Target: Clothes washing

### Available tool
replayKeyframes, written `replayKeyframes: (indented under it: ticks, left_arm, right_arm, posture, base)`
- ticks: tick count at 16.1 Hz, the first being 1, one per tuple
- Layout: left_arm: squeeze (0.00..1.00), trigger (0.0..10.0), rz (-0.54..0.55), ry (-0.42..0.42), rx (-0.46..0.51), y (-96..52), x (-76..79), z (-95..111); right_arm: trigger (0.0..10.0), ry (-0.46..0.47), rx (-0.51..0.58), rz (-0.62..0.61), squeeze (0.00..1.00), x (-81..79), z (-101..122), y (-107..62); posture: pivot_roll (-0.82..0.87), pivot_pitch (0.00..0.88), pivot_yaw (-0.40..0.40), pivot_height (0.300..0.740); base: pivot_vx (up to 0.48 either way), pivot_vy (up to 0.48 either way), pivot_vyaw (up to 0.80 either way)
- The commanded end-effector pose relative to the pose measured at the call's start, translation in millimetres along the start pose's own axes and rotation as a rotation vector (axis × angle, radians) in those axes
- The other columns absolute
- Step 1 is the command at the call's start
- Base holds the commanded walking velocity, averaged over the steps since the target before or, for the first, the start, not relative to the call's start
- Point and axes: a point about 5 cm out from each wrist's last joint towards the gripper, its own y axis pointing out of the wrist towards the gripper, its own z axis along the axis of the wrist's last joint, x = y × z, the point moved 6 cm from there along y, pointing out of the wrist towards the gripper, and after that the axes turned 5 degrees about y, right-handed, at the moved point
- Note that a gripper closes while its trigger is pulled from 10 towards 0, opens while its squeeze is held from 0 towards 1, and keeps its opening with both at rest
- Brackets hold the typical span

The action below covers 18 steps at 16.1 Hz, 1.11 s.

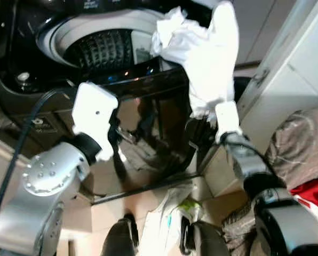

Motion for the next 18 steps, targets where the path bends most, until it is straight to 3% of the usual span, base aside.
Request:
replayKeyframes:
  ticks: [1, 3, 4, 5, 8, 9, 14, 16, 18]
  left_arm:
    - [0.0, 10.0, -0.016, -0.04, 0.002, -2.2, 8.0, -2.3]
    - [0.0, 10.0, -0.022, -0.093, 0.003, -2.0, 15.3, -4.8]
    - [0.0, 10.0, -0.027, -0.1, -0.007, -2.8, 19.1, -7.7]
    - [0.0, 10.0, -0.03, -0.104, -0.011, -3.2, 21.0, -8.9]
    - [0.0, 10.0, -0.009, -0.102, -0.015, -2.5, 22.7, -9.7]
    - [0.0, 10.0, -0.001, -0.098, -0.015, -2.3, 22.5, -9.6]
    - [0.0, 10.0, 0.004, -0.097, -0.002, 2.4, 28.2, -7.9]
    - [0.0, 10.0, -0.092, -0.006, 0.008, 3.5, 49.6, -10.3]
    - [0.0, 10.0, -0.154, 0.057, 0.039, 5.4, 67.0, -18.4]
  right_arm:
    - [10.0, -0.001, 0.003, -0.024, 0.0, 6.3, 5.5, 3.4]
    - [10.0, -0.002, 0.0, -0.031, 0.0, 6.9, 11.0, 6.7]
    - [7.8, 0.01, -0.009, -0.031, 0.0, 4.5, 12.0, 8.3]
    - [0.0, 0.018, -0.016, -0.031, 0.0, 3.2, 11.7, 9.0]
    - [0.0, 0.095, -0.048, 0.011, 0.0, -11.8, 16.3, 13.2]
    - [0.0, 0.073, -0.011, 0.044, 0.0, -20.4, 34.9, 17.2]
    - [0.0, 0.064, 0.077, 0.041, 0.0, -17.0, 78.7, 24.0]
    - [0.0, 0.06, 0.12, 0.054, 0.0, -20.1, 99.7, 25.6]
    - [0.0, 0.055, 0.209, 0.083, 0.0, -27.6, 139.6, 25.7]
  posture:
    - [0.2, 0.284, -0.007, 0.74]
    - [0.2, 0.281, -0.013, 0.74]
    - [0.2, 0.281, -0.022, 0.74]
    - [0.2, 0.281, -0.022, 0.74]
    - [0.21, 0.286, -0.032, 0.74]
    - [0.21, 0.285, -0.035, 0.74]
    - [0.2, 0.285, -0.051, 0.74]
    - [0.2, 0.282, -0.06, 0.74]
    - [0.19, 0.277, -0.067, 0.74]
  base:
    - [0.0, 0.0, 0.0]
    - [0.0, 0.0, 0.0]
    - [0.0, 0.0, 0.0]
    - [0.0, 0.0, 0.0]
    - [0.0, 0.0, 0.0]
    - [0.0, 0.0, 0.0]
    - [0.0, 0.0, 0.0]
    - [0.0, 0.0, 0.0]
    - [0.0, 0.0, 0.0]
